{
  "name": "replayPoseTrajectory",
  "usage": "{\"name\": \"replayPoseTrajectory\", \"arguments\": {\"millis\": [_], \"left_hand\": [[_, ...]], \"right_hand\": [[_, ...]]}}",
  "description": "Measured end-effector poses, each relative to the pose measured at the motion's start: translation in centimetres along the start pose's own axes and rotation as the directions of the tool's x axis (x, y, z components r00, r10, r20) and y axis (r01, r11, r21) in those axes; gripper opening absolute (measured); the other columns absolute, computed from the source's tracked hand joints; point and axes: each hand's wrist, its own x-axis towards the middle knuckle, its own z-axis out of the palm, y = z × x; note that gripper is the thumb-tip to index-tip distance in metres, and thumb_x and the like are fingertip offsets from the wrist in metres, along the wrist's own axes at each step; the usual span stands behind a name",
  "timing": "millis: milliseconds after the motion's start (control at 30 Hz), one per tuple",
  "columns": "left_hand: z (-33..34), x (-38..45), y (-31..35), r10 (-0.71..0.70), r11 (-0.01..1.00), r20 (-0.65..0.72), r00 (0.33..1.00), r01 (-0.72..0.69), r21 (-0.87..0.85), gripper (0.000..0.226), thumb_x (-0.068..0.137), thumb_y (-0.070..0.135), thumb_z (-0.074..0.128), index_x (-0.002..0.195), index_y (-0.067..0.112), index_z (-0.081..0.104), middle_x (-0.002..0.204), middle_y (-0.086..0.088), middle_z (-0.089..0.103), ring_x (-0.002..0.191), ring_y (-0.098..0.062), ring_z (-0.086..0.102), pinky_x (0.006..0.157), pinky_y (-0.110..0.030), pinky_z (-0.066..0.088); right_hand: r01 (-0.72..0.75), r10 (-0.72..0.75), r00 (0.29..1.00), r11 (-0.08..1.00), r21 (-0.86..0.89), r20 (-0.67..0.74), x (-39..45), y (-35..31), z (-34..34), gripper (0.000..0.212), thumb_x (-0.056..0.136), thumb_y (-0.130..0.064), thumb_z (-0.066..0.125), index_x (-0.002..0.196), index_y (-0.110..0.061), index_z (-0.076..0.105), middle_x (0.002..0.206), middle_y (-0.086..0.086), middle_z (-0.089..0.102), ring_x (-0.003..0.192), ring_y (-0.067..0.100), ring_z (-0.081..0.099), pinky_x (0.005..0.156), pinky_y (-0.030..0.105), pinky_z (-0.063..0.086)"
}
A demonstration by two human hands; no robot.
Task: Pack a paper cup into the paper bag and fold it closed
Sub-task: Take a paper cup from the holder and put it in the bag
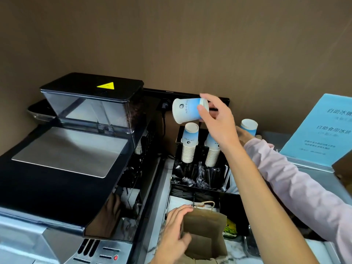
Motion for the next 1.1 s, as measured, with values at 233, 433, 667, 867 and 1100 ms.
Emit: {"name": "replayPoseTrajectory", "arguments": {"millis": [233,433,667,867,1100], "left_hand": [[0.0,0.0,-0.7,0.018,1.000,-0.017,1.000,-0.018,-0.022,0.079,0.076,0.009,0.058,0.126,0.066,0.038,0.142,0.032,0.034,0.136,0.017,0.027,0.101,0.001,0.019],[0.0,0.2,-0.9,0.054,0.998,-0.033,0.998,-0.054,0.012,0.075,0.072,0.012,0.057,0.127,0.059,0.036,0.141,0.031,0.033,0.134,0.023,0.020,0.118,-0.020,0.017],[0.0,0.6,-1.8,0.121,0.992,-0.066,0.990,-0.118,0.044,0.073,0.078,0.015,0.062,0.130,0.055,0.031,0.141,0.033,0.033,0.137,0.016,0.022,0.123,-0.030,0.027],[0.1,0.6,-1.8,0.132,0.991,-0.104,0.986,-0.129,0.033,0.085,0.077,0.009,0.068,0.134,0.060,0.030,0.139,0.049,0.030,0.141,0.008,0.027,0.120,-0.031,0.032],[-0.2,0.5,-1.4,0.155,0.987,-0.078,0.985,-0.151,0.046,0.079,0.076,0.005,0.064,0.129,0.058,0.037,0.135,0.049,0.035,0.140,0.007,0.028,0.121,-0.029,0.030]], "right_hand": [[-0.353,0.263,0.929,0.843,0.406,0.262,-11.3,2.2,-1.5,0.031,0.071,-0.021,0.083,0.082,-0.021,0.054,0.099,0.010,0.068,0.096,0.029,0.069,0.080,0.041,0.055],[-0.576,0.377,0.805,0.682,0.451,0.457,-18.0,4.7,-2.7,0.034,0.076,-0.006,0.078,0.089,-0.012,0.047,0.117,0.024,0.065,0.111,0.048,0.065,0.095,0.066,0.050],[-0.690,0.233,0.716,0.374,0.620,0.658,-21.5,5.9,-3.8,0.083,0.090,0.018,0.059,0.129,-0.055,0.047,0.142,0.032,0.047,0.126,0.062,0.046,0.096,0.075,0.041],[-0.704,0.033,0.663,0.369,0.607,0.748,-21.8,5.0,-4.3,0.096,0.097,0.021,0.038,0.145,-0.061,0.020,0.148,0.037,0.037,0.133,0.061,0.037,0.098,0.081,0.031],[-0.675,0.126,0.692,0.460,0.576,0.711,-22.4,5.3,-5.0,0.081,0.089,0.021,0.056,0.132,-0.046,0.043,0.136,0.034,0.048,0.123,0.065,0.045,0.096,0.081,0.035]]}}
